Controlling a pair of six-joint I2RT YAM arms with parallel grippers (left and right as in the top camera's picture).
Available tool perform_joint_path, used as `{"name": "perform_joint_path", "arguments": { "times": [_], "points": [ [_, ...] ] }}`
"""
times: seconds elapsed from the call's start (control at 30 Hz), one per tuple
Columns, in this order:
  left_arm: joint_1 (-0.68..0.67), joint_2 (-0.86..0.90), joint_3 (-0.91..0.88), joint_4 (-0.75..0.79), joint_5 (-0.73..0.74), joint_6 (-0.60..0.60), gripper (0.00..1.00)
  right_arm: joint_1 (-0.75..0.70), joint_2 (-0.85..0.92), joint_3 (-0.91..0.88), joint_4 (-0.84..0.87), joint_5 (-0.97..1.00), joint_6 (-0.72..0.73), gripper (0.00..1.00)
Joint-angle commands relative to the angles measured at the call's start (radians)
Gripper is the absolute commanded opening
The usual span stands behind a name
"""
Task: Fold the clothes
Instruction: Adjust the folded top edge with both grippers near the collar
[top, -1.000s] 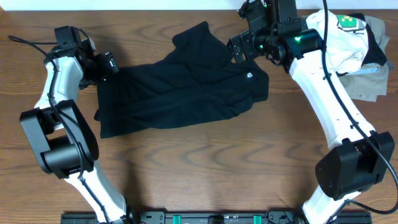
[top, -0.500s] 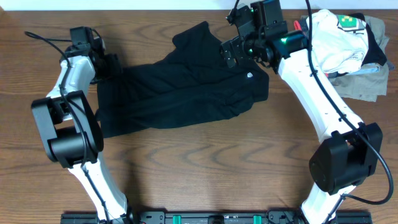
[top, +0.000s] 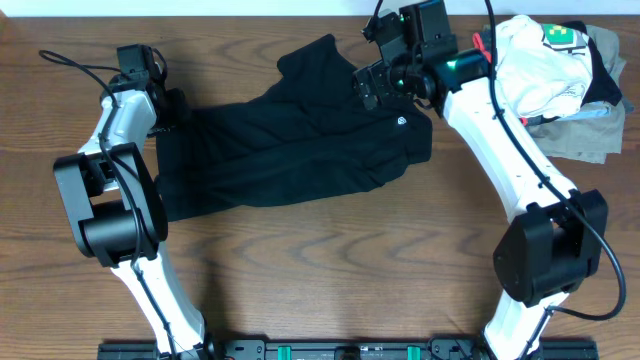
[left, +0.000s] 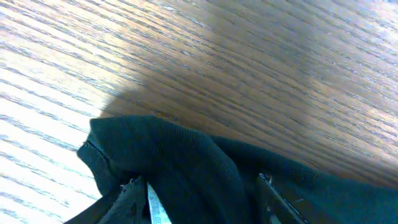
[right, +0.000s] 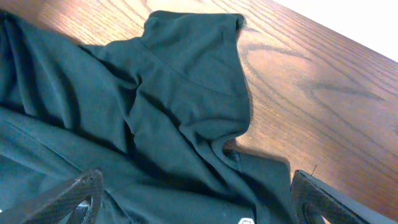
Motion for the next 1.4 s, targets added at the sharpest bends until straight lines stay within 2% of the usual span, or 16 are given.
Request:
{"name": "perform_joint_path", "arguments": {
  "times": [0.0,0.1,0.33,0.43,0.47,0.53,0.6,0.77,0.93,1.13,1.37],
  "points": [
    [0.002,0.011,0.006,0.002,-0.050,-0.020,0.58,0.014,0.025,0.007,0.008,-0.005,-0.015,0.94],
    [0.002,0.011,0.006,0.009,-0.050,-0.020,0.57,0.016,0.025,0.007,0.009,-0.005,-0.014,0.94],
    [0.001,0.017,0.006,0.012,-0.050,-0.035,0.46,0.016,0.025,0.007,0.013,-0.005,-0.014,0.94],
    [0.001,0.032,0.006,0.012,-0.049,-0.051,0.36,0.016,0.025,0.007,0.013,-0.005,-0.014,0.94],
    [0.001,0.036,0.006,0.012,-0.049,-0.055,0.31,0.016,0.025,0.007,0.014,-0.005,-0.014,0.93],
    [0.001,0.037,0.006,0.006,-0.049,-0.054,0.14,0.016,0.025,0.007,0.020,-0.005,-0.014,0.92],
    [0.002,0.023,0.006,0.003,-0.049,-0.053,0.07,0.016,0.025,0.007,0.029,-0.005,-0.014,0.91],
    [0.005,-0.077,0.006,-0.049,-0.049,-0.054,0.06,0.016,0.025,0.007,0.070,-0.005,-0.014,0.89],
    [0.005,-0.203,0.006,-0.179,-0.048,-0.069,0.06,0.016,0.026,0.007,0.157,-0.005,-0.005,0.85],
    [0.002,-0.274,0.006,-0.303,-0.045,-0.069,0.06,0.016,0.058,0.016,0.259,-0.006,0.042,0.83],
    [-0.007,-0.288,0.006,-0.421,0.007,-0.069,0.06,0.016,0.205,0.218,0.235,-0.005,0.042,0.84]
  ]
}}
